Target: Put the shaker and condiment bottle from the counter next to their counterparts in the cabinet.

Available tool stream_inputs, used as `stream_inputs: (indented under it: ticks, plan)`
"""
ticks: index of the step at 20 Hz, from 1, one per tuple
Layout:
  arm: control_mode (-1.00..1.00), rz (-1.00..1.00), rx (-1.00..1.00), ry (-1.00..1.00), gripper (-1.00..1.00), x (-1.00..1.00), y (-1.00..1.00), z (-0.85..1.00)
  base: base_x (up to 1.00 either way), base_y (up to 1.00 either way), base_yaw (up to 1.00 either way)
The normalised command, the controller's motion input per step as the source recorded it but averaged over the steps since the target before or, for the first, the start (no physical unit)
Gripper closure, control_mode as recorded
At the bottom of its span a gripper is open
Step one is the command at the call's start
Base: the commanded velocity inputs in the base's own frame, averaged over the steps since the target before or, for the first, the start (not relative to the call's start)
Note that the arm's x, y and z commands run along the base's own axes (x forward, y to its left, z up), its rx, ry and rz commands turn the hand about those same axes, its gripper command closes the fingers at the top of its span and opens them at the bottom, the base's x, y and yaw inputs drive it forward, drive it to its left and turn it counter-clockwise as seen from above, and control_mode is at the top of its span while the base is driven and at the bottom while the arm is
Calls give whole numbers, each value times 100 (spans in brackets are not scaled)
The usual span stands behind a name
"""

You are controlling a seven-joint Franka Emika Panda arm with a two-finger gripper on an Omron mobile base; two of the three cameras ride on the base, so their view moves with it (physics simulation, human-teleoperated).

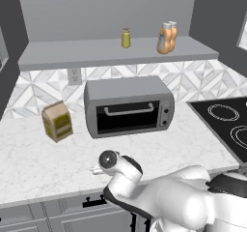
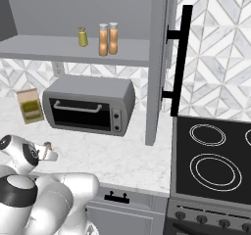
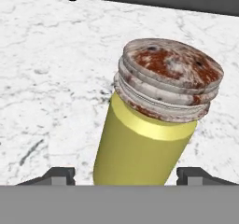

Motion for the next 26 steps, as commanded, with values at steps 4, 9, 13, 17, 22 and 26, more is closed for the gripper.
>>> stream_inputs:
  ticks: [4, 9, 13, 17, 22, 26]
  plan:
    - [-100, -8, 0, -7, 100, 8, 0, -6, 0, 0, 0]
    - [-100, -6, 1, -12, 100, -3, 0, 21, 0, 0, 0]
    - [-100, -9, 4, -14, 100, -3, -7, 51, 0, 0, 0]
    - [-100, -9, 8, -9, 100, -1, -35, 69, 0, 0, 0]
    - [-100, -10, 1, -5, 100, -17, -45, 85, 0, 0, 0]
    - [-100, -8, 0, -4, 100, -20, -37, 95, 0, 0, 0]
